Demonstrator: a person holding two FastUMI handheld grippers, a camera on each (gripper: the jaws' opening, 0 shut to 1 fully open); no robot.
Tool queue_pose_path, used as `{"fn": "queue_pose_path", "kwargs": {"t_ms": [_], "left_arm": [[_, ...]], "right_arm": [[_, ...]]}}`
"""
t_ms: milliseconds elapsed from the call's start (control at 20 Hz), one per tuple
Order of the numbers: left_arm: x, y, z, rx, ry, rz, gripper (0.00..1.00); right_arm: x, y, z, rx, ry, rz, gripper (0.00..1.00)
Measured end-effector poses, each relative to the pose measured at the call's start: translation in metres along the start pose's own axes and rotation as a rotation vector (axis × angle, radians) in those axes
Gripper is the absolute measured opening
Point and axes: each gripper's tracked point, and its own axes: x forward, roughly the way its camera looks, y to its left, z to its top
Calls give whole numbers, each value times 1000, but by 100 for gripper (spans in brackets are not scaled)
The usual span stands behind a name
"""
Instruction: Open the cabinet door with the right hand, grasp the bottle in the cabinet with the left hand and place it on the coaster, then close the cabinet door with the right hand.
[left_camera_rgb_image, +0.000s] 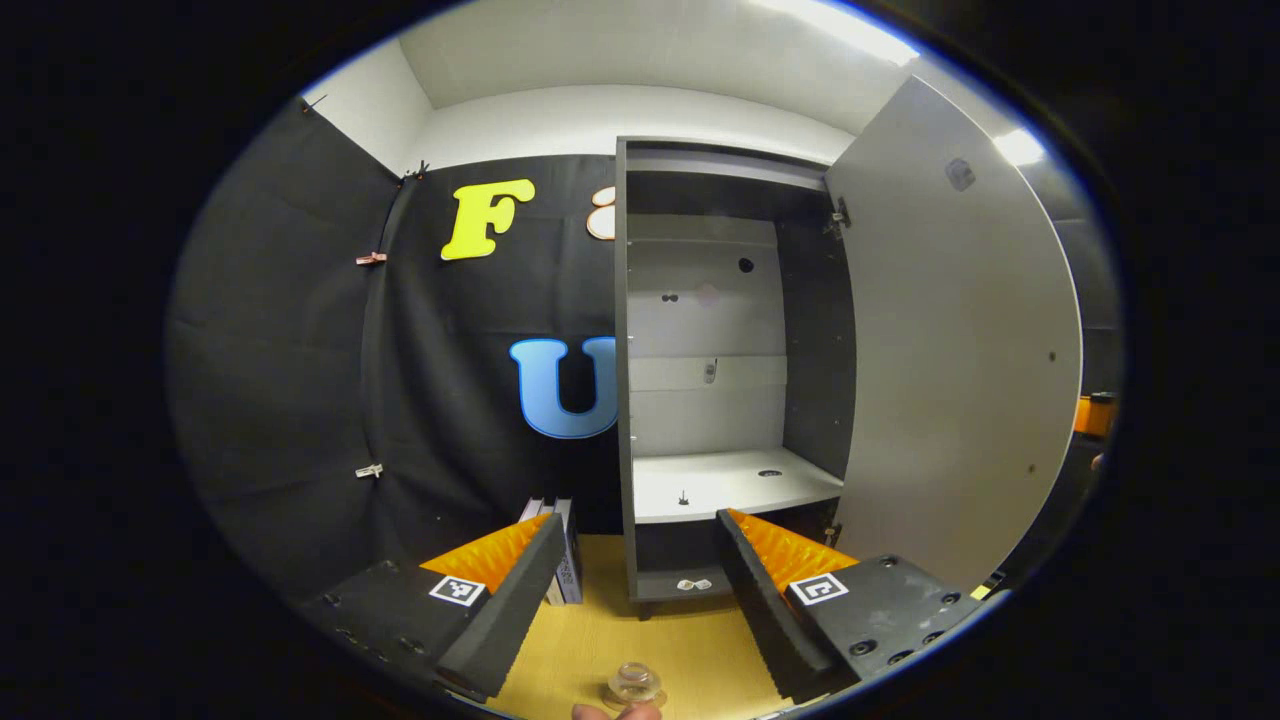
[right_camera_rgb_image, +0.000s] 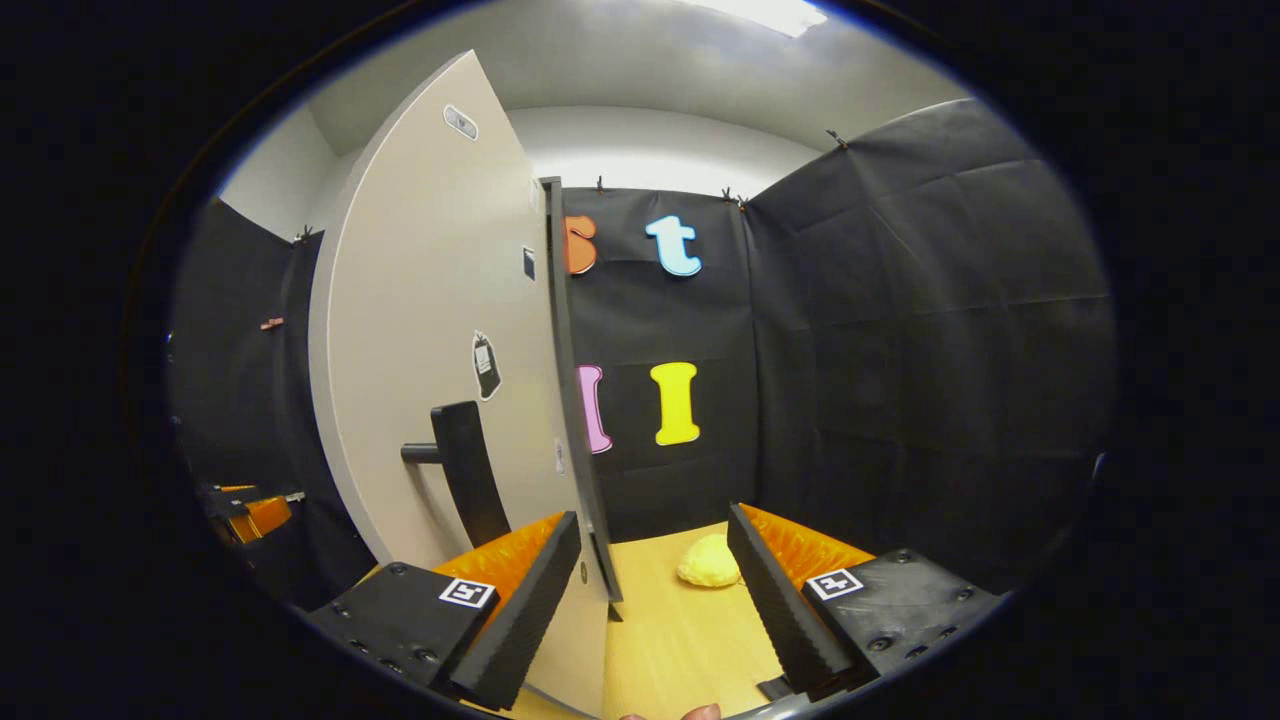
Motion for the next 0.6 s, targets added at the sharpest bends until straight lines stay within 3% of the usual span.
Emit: {"fn": "queue_pose_path", "kwargs": {"t_ms": [600], "left_arm": [[-9, 3, 4, 3, -10, -16, 95]], "right_arm": [[4, 71, -16, 62, 26, 107, 97]]}}
